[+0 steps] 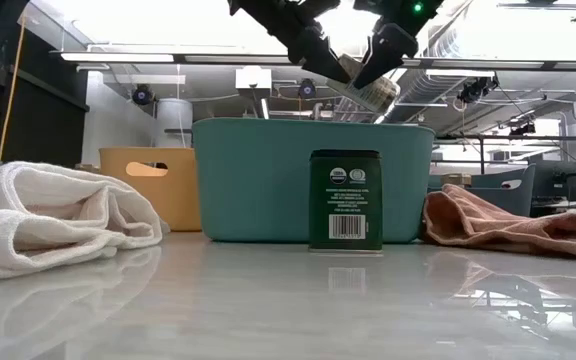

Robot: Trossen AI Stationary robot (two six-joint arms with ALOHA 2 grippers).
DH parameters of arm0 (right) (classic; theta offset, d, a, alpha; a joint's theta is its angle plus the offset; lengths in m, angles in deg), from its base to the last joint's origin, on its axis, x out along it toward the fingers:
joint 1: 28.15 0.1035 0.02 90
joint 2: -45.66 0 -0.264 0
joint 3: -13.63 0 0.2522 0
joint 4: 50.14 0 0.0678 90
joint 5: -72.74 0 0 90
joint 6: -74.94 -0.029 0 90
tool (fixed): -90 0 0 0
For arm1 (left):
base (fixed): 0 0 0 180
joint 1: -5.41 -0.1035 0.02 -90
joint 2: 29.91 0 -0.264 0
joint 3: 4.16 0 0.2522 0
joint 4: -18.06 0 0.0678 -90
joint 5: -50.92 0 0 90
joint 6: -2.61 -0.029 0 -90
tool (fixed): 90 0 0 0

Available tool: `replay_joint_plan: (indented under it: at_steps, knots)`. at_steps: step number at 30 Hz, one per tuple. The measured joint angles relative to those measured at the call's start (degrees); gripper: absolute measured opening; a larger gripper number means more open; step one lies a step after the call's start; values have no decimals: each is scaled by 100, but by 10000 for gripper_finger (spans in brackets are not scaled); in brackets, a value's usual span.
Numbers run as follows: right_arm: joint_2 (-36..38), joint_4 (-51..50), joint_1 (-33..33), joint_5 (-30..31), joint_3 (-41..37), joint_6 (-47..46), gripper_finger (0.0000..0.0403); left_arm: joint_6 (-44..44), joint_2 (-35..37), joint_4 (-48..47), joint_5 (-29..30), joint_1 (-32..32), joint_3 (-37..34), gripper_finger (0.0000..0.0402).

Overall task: Sort spices by type
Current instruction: Put the bottom gold seasoning bottle into the blue bin

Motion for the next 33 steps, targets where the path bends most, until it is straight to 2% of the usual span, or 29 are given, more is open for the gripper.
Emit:
replay_joint_plan:
  at_steps: [6,13,17,20,25,27,29,33]
  knots:
    - [-1,-42,-79,172,0,-18,269,60,1,27,257,-13,0,317]
    - [70,-503,-298,294,0,-345,269,-171,95,-141,571,-51,12,323]
    - [130,-1159,-491,300,0,-757,269,-91,206,-795,877,-172,13,323]
    - [214,-1606,-749,271,-25,-1080,269,694,392,-1606,358,-488,9,323]
    - [841,-1271,-1519,-102,-842,-1469,269,2113,807,-2092,-1570,-1246,-483,323]
    - [1218,-768,-1859,-266,-1376,-1815,269,2407,1062,-1905,-1990,-1424,-869,323]
    - [1624,-64,-2129,-427,-1990,-2372,269,2634,1384,-1588,-2135,-1482,-1308,323]
    - [2182,2127,-2339,-393,-3283,-3409,269,3231,2141,-341,-2240,-1383,-2341,323]
